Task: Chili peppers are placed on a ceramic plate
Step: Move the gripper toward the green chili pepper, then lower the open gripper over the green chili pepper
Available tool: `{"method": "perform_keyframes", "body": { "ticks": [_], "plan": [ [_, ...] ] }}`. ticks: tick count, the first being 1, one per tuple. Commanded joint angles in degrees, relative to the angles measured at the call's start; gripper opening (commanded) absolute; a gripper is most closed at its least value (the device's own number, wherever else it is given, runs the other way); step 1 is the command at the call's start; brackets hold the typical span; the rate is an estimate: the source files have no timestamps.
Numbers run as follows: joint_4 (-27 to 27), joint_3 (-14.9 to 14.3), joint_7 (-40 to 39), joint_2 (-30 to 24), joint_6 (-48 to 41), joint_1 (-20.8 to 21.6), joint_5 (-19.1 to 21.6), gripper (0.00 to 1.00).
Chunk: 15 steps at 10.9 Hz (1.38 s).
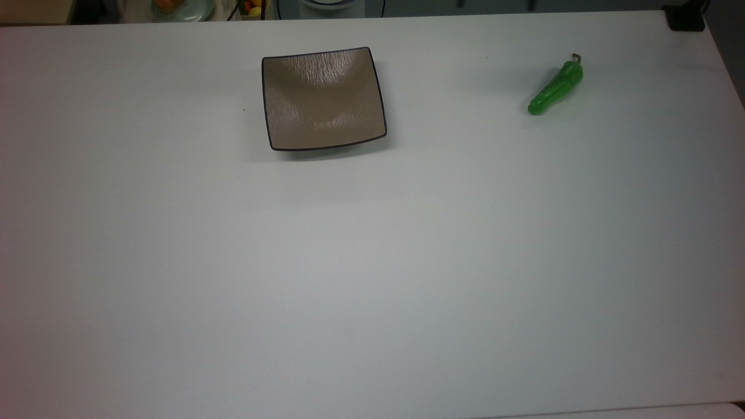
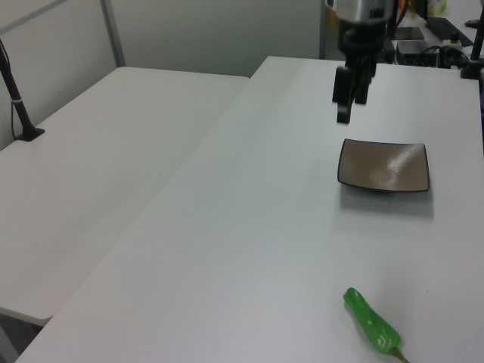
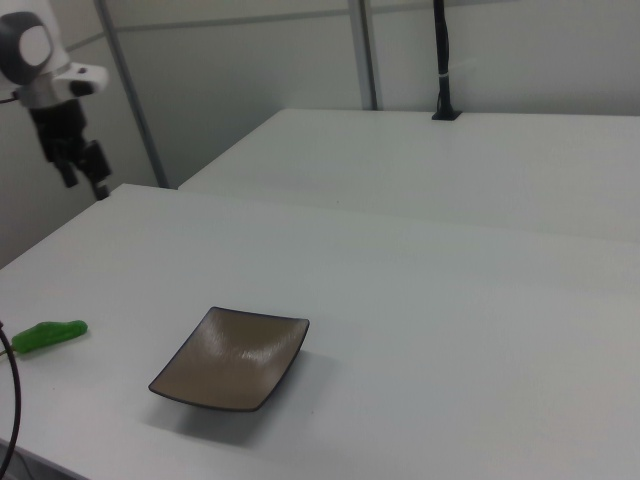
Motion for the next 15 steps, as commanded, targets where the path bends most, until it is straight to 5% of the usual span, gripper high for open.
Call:
{"method": "perform_keyframes", "body": {
  "ticks": [1,6,15],
  "plan": [
    [4.50,1.84,13.23,6.58,-1.18,7.86,-0.55,1.00],
    [6.18,1.84,27.32,16.95,6.99,16.67,-2.83,1.00],
    [-2.94,1.93,35.58,21.98,17.70,19.50,-9.43,1.00]
  ]
}}
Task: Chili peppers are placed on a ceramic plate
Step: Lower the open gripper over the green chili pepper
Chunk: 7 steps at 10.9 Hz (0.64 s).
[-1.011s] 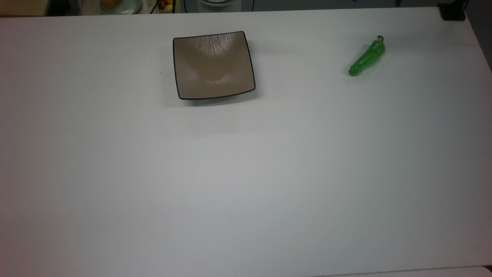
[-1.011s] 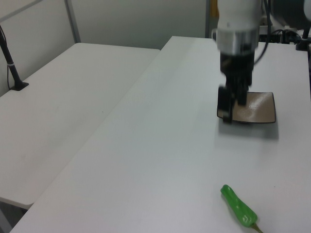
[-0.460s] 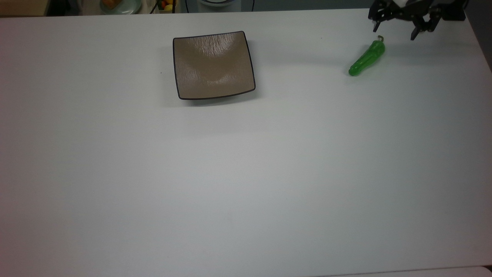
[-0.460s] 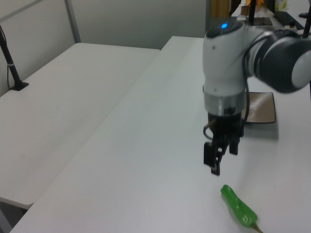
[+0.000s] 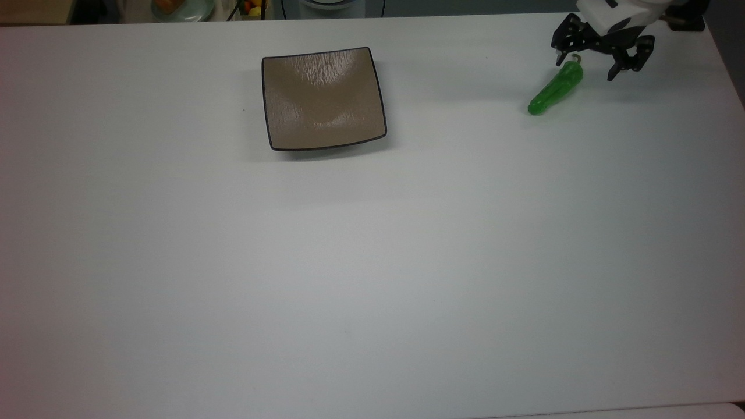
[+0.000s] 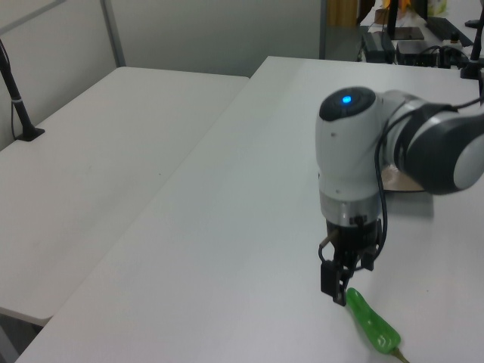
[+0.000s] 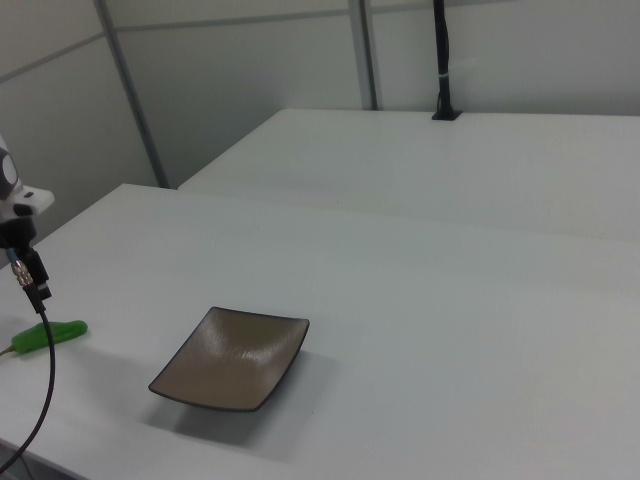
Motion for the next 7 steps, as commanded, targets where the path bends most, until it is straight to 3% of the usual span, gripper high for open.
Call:
{"method": "perform_keyframes", "body": {
  "ticks": [1,7],
  "plan": [
    [-5.09,-0.26,3.57,-0.56,5.51,0.28,-1.20,1.00],
    [-10.72,-0.26,3.66,-0.39,8.15,-0.78,-1.37,1.00]
  ]
}}
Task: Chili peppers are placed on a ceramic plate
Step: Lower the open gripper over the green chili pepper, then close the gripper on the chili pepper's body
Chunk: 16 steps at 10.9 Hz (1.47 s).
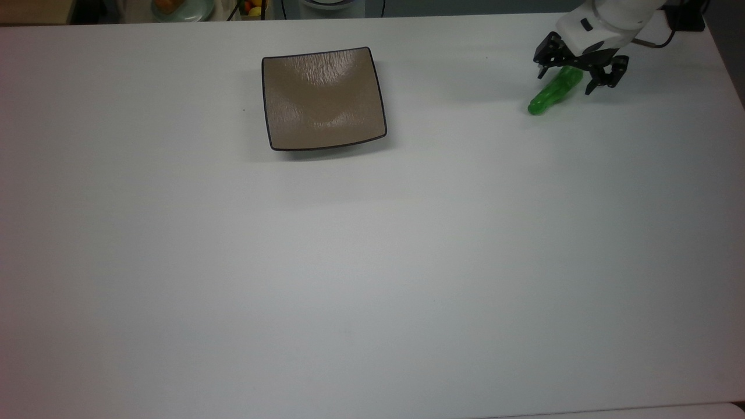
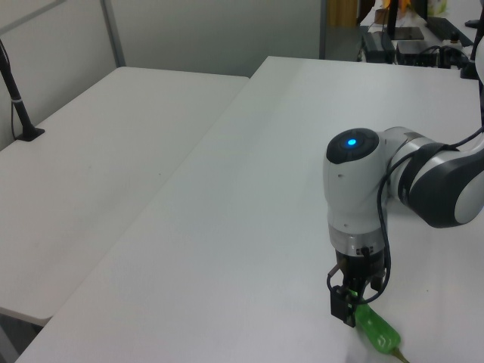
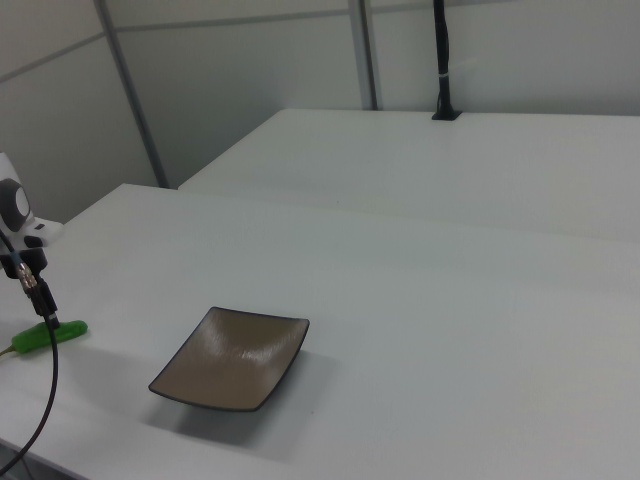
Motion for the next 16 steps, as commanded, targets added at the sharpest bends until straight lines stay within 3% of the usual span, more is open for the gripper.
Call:
{"method": "perform_keyframes", "body": {
  "ticks": [1,3,4,6,14,16],
  "plan": [
    [-3.59,-0.06,1.40,-1.02,2.25,-0.48,-1.18,1.00],
    [-4.91,-0.06,1.40,-0.85,4.43,-0.57,-1.53,1.00],
    [-4.92,-0.06,1.40,-0.85,4.62,-0.57,-1.53,0.94],
    [-4.92,-0.06,1.31,-0.85,4.80,-0.57,-1.62,0.74],
    [-4.83,-0.06,1.23,-0.85,4.89,-0.57,-1.88,0.06],
    [-4.74,-0.06,1.14,-0.85,4.89,-0.57,-1.97,0.02]
  ]
}}
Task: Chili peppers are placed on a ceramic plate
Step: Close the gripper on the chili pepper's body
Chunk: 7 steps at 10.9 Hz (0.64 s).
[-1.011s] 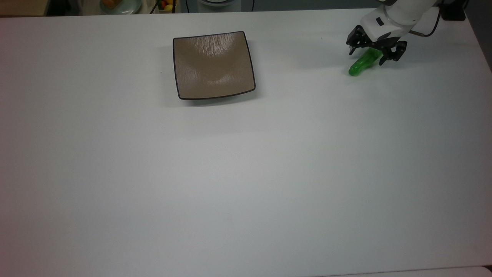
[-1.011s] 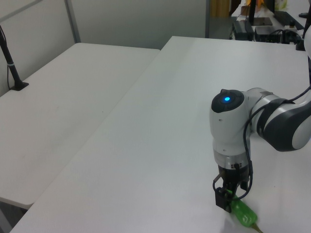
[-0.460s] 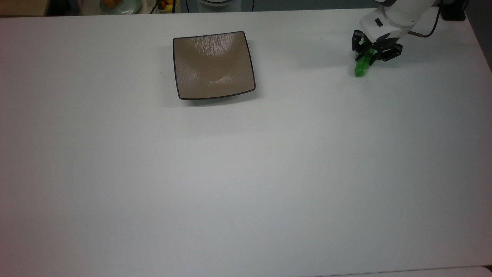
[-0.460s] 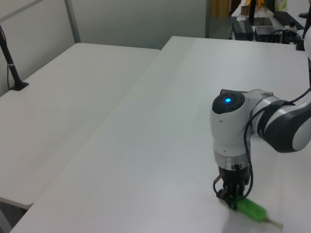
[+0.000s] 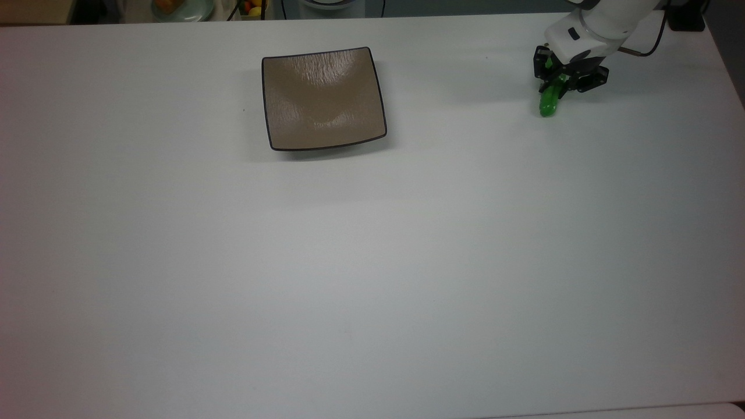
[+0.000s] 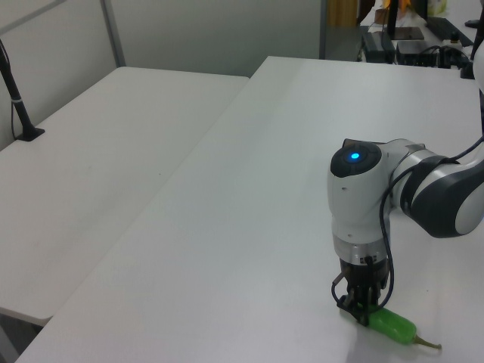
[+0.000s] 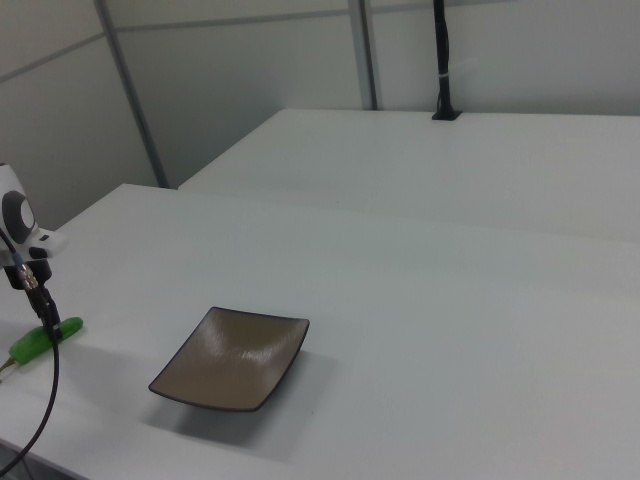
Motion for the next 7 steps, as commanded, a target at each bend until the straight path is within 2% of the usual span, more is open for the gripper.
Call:
{"method": "perform_keyframes", "body": {
  "ticks": [1,7],
  "plan": [
    [-1.20,0.05,0.99,-0.95,1.73,-0.19,-1.61,0.02],
    [-0.84,0.14,-5.50,-6.30,0.49,-2.64,-0.83,0.02]
  ]
}}
